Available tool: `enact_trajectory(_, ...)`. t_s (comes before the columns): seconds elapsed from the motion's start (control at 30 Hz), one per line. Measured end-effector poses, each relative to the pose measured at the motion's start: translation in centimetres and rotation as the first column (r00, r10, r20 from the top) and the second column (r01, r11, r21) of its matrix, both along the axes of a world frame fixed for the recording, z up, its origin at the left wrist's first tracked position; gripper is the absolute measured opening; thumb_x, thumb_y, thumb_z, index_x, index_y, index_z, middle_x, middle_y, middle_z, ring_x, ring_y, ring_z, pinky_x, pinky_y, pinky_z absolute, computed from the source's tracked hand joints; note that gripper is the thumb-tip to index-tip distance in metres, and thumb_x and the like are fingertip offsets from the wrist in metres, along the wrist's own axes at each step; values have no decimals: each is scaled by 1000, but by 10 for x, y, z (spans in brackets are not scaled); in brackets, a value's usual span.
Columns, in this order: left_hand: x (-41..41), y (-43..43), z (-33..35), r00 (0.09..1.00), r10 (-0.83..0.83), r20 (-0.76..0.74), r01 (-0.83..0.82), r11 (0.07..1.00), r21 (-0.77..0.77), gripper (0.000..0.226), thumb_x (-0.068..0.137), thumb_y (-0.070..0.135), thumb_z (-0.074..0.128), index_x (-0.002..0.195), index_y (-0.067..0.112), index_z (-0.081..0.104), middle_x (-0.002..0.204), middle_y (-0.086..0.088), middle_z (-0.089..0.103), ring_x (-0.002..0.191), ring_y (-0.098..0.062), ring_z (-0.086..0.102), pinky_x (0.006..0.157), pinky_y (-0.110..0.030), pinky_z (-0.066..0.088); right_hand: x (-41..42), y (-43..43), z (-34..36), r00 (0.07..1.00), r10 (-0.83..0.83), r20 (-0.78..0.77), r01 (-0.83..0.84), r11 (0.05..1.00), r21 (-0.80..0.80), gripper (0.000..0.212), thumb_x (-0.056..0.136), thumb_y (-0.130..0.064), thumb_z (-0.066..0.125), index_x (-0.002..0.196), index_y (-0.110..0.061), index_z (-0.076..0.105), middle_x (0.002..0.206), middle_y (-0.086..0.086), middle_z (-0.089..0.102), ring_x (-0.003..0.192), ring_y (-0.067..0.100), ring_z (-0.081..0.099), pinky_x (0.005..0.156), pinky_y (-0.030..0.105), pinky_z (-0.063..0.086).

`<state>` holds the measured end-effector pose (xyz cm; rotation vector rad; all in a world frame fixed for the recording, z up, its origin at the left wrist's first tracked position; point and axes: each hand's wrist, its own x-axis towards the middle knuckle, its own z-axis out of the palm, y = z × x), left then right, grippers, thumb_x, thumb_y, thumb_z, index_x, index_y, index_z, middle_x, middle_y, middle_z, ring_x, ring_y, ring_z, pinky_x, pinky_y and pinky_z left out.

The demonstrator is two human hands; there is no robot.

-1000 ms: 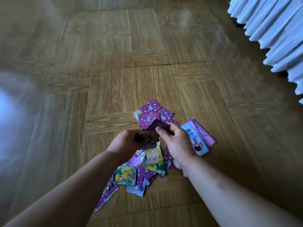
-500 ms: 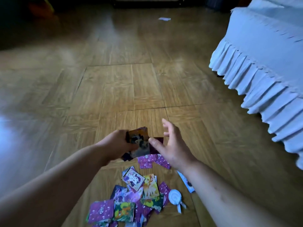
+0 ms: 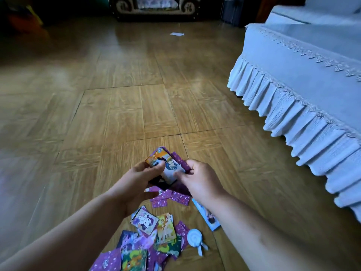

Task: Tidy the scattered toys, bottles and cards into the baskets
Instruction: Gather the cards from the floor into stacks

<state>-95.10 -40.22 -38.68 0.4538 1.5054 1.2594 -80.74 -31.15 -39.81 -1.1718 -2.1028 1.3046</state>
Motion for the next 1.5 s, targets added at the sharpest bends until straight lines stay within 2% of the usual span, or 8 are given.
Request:
enact_trajectory(0.13, 13, 5, 13, 977, 107, 183, -117, 992, 45, 54, 68, 57, 67, 89, 7, 71, 79, -14, 69, 76, -27, 63, 92, -47, 46, -6, -9, 14, 992, 75, 101, -104, 945, 311, 17, 90, -36, 62, 96, -20, 66, 78, -2, 69, 71, 18, 62, 61, 32, 46)
enact_trajectory(0.3, 11, 11, 8, 874, 422, 243, -437, 899, 10, 91, 69, 48, 82, 135, -1, 43, 94, -24, 64, 63, -29, 70, 66, -46, 59, -19, -22, 9, 984, 170, 60, -180, 904, 388, 16, 95, -27, 56, 85, -15, 55, 78, 1, 62, 68, 22, 57, 59, 36, 46)
enact_trajectory(0.53, -5, -5, 11, 840, 445, 311, -487, 871, 65, 54, 88, 59, 57, 81, 6, 59, 74, -18, 63, 47, -24, 60, 61, -37, 51, -48, -33, 10, 975, 195, 112, -221, 920, 323, 16, 94, -27, 57, 104, -15, 59, 101, 6, 65, 91, 26, 60, 76, 35, 50)
enact_trajectory(0.67, -31, -22, 7, 787, 467, 404, -538, 840, 77, 54, 93, 55, 53, 86, 2, 58, 73, -22, 67, 59, -32, 65, 74, -47, 53, -75, -43, 9, 965, 208, 156, -250, 911, 327, 17, 96, -26, 54, 87, -11, 55, 81, 4, 63, 74, 25, 56, 59, 33, 40)
enact_trajectory(0.9, -69, -55, -44, 700, 487, 523, -531, 844, -74, 55, 95, 58, 46, 108, 5, 57, 101, -29, 65, 75, -42, 71, 71, -52, 58, -105, -60, -6, 889, 294, 352, -394, 882, 258, 23, 92, -31, 57, 110, -18, 65, 97, 5, 71, 91, 27, 63, 70, 32, 50)
enact_trajectory(1.17, -71, -55, -68, 880, 382, 283, -352, 923, -154, 68, 78, 69, 60, 102, 7, 68, 82, -15, 75, 81, -33, 72, 83, -49, 57, -90, -56, -42, 861, 220, 460, -322, 934, 156, 18, 93, -32, 57, 98, -16, 62, 82, 3, 67, 75, 23, 60, 56, 30, 34)
enact_trajectory(1.3, -63, -39, -84, 934, 348, 78, -325, 921, -214, 100, 58, 67, 82, 132, 10, 47, 107, -18, 68, 83, -27, 71, 71, -39, 59, -92, -59, -53, 845, 246, 475, -362, 917, 169, 8, 93, -26, 56, 99, -24, 61, 91, -1, 60, 82, 22, 58, 52, 29, 31)
enact_trajectory(1.5, -69, -40, -98, 810, 503, 302, -443, 862, -247, 35, 92, 37, 63, 98, 4, 58, 79, -18, 66, 64, -30, 67, 56, -38, 58, -96, -58, -60, 872, 259, 416, -330, 938, 109, 7, 95, -27, 55, 94, -20, 53, 86, -4, 49, 79, 17, 48, 52, 19, 35)
